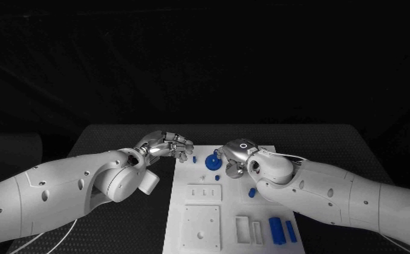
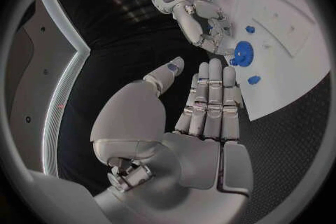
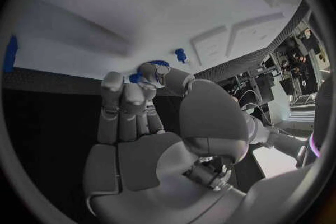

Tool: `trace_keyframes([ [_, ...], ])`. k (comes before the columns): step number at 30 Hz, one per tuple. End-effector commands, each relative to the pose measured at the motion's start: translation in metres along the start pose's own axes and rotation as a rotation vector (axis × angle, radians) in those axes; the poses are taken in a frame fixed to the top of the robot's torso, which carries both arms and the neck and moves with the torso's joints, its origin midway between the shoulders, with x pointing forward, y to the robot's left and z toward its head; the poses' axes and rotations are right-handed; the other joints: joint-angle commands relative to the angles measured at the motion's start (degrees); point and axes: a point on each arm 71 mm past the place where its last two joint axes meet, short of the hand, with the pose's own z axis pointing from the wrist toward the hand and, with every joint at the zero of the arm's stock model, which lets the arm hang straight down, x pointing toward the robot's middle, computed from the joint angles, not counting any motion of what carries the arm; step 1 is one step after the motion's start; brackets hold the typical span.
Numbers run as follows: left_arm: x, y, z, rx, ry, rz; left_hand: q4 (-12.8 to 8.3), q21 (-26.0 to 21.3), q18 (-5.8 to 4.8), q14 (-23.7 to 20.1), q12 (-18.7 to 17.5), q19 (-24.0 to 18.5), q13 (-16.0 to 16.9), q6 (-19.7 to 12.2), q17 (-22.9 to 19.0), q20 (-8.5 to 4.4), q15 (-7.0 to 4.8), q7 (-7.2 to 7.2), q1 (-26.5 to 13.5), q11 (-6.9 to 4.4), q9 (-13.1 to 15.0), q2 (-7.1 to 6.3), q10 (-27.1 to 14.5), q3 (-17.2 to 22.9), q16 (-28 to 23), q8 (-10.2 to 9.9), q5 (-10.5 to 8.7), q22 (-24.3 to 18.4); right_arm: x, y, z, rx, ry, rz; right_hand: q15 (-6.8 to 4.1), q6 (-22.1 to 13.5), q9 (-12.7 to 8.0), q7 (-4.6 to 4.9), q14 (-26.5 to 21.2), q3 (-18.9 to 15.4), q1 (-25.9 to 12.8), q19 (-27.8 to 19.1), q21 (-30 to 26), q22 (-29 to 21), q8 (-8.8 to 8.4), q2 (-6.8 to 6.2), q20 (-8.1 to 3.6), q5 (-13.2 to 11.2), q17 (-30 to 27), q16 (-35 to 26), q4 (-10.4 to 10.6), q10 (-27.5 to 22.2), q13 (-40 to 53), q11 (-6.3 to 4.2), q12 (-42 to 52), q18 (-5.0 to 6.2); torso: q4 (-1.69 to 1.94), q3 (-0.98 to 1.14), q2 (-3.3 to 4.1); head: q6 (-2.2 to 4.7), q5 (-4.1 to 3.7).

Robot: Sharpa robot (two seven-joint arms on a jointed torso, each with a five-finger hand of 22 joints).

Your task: Assemble the parts on the task board

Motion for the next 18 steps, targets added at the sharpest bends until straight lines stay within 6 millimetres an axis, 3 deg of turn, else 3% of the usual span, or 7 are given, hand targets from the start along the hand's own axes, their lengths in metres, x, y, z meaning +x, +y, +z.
trace_keyframes([
  [1, 0.001, -0.002, 0.000, 0.008, 0.008, 0.003, -0.1, 0.4, 0.96, -0.5, -0.3, -0.3, 0.1, -0.1, 0.1, 0.04, 0.03, 0.21, -0.6, 0.21, 0.1, -0.06, -0.2, 0.3, -0.3, -0.3, 0.29, 1.2, 0.003, 0.001, -0.001, -0.012, 0.038, 0.015, 0.23, 0.4, 0.0, 0.98, 0.1, 0.3, -0.3, 0.2, 0.3, 0.8, -0.09, 0.08, -0.08, 0.2, 0.1, -0.2, -0.1, -0.2, 0.1, 0.44, 0.1, 0.79, -0.06, 0.08, 0.01, -0.01, -0.19],
  [7, 0.002, -0.002, 0.000, 0.009, 0.009, 0.003, -0.1, 0.4, 0.96, -0.5, -0.3, -0.3, 0.1, -0.1, 0.1, 0.04, 0.04, 0.21, -0.6, 0.21, 0.1, -0.07, -0.2, 0.4, -0.3, -0.3, 0.30, 1.2, 0.003, -0.004, -0.003, 0.000, 0.033, 0.016, 0.30, 0.5, 0.0, 1.06, 0.1, 0.3, -0.4, 0.2, 0.4, 0.8, -0.07, 0.13, -0.08, 0.2, 0.1, -0.2, -0.2, -0.2, 0.1, 0.51, 0.1, 0.79, 0.14, 0.01, 0.00, 0.15, -0.43],
  [18, -0.001, -0.001, 0.000, 0.009, 0.002, 0.005, -0.1, 0.4, 0.96, -0.5, -0.4, -0.4, 0.1, -0.1, 0.1, 0.04, 0.04, 0.21, -0.6, 0.21, 0.1, -0.08, -0.2, 0.4, -0.3, -0.3, 0.30, 1.2, -0.006, -0.011, -0.018, -0.010, -0.068, 0.063, 0.66, 0.5, 0.0, 1.48, 0.2, 0.2, -0.4, 0.2, 0.4, 0.8, 0.06, -0.14, -0.12, -0.2, 0.3, -0.3, -0.4, -0.2, 0.2, 0.91, 0.1, 0.79, 0.04, 0.10, 0.02, 0.24, -0.41],
])
